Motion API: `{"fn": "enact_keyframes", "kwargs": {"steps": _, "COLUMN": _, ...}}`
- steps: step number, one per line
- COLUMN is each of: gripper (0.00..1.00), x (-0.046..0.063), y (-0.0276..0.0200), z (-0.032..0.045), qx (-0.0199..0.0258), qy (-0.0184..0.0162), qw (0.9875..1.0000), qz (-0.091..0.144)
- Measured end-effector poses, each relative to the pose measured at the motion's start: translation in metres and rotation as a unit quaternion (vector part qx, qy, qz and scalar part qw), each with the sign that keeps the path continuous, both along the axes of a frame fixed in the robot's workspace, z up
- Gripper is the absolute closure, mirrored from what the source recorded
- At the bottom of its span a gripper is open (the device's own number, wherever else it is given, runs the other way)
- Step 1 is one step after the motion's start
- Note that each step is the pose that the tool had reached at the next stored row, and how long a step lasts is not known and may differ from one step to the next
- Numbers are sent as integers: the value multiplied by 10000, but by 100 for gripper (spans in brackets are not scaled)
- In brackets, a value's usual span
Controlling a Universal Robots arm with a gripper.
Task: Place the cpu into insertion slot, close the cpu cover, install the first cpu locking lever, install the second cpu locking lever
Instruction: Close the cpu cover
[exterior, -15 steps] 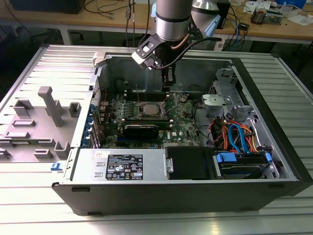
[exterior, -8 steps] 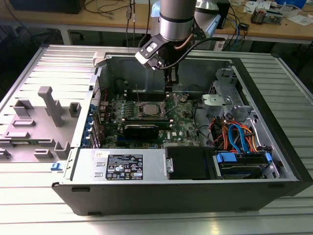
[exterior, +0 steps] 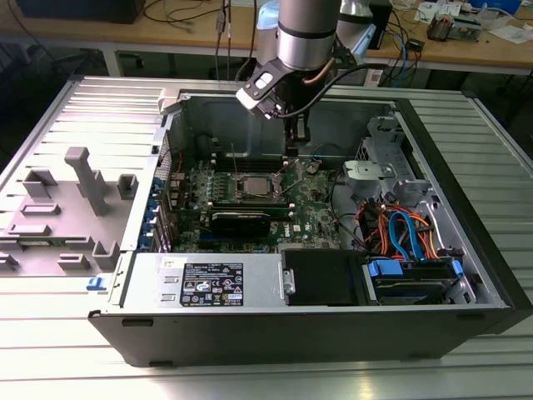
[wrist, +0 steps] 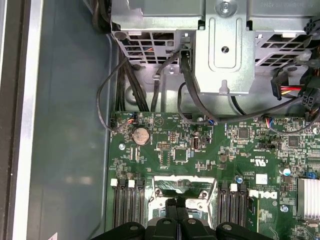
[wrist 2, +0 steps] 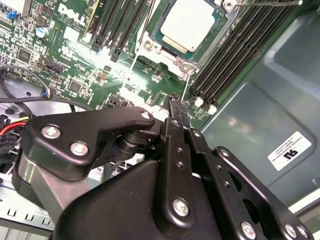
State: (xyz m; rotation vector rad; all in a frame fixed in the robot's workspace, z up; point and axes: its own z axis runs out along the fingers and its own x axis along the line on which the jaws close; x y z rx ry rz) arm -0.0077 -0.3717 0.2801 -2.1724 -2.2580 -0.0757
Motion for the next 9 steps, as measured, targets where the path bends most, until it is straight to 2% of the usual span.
{"fn": "enact_keyframes", "kwargs": {"steps": 9, "gripper": 89, "x": 66, "y": 1, "z": 0, "qx": 0, "qy": 0, "qw": 10000, "qz": 0}}
